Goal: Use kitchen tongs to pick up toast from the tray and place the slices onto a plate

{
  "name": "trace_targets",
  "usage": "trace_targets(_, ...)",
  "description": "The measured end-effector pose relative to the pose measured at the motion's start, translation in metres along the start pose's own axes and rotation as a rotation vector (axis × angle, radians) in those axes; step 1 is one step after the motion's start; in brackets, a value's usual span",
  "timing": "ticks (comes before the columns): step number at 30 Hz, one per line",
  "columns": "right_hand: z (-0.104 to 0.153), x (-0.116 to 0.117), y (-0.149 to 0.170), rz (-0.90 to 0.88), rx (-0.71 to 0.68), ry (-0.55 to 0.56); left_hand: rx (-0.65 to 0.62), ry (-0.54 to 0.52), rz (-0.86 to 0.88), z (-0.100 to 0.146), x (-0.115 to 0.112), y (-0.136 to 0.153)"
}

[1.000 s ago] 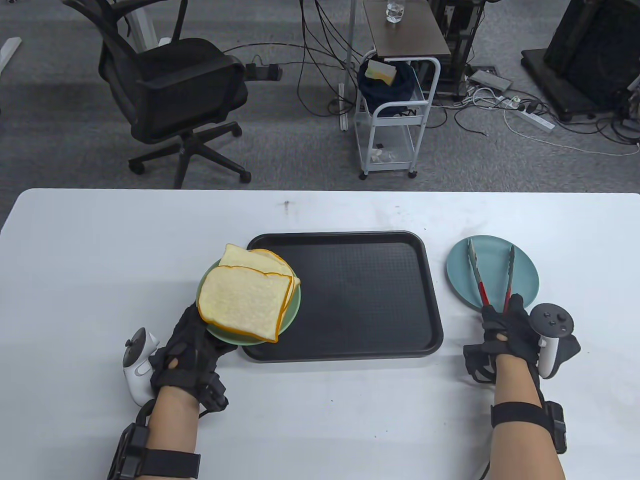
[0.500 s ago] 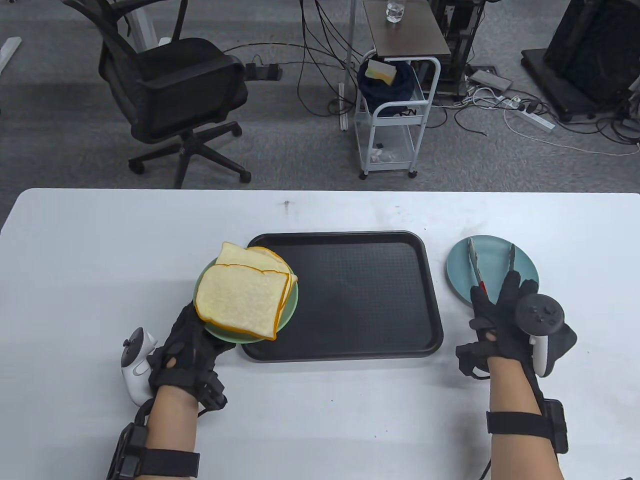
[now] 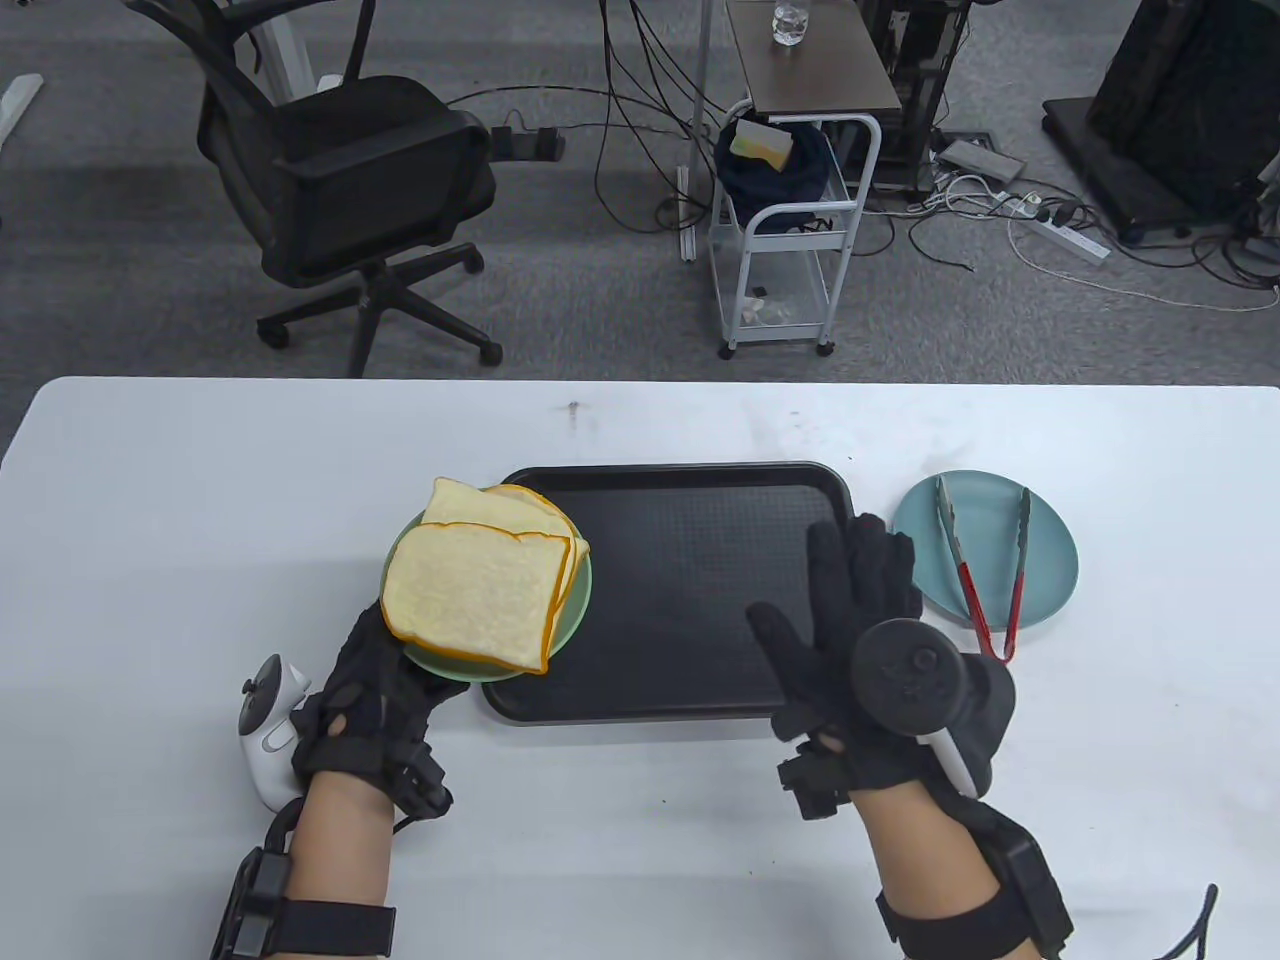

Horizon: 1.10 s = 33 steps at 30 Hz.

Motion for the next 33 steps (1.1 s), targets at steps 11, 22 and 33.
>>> trace_targets(11,0.042,0.071,0.006,0.167,-0.096,0.047,0.015,-0.022,-0.011,-0.001,0.005,0.004)
trace_targets(22,0.049,0.094,0.002,0.177,-0.139,-0.096,0.027,-0.163,-0.043,-0.008,0.012,-0.005)
trace_targets(33,0.048,0.107,0.006,0.138,-0.127,-0.205,0.013,-0.473,-0.018,-0.042,0.088,-0.04)
Point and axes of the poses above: the tracker on the back of each hand, its own y axis roughly to the little-finger side, its own z axis roughly from the fingertips to the wrist, x = y × z, the point moved 5 cm from there along -z, roughly from the wrist to the fingertips, and after that the axes turned 12 degrees about z, right-handed, at the moved point
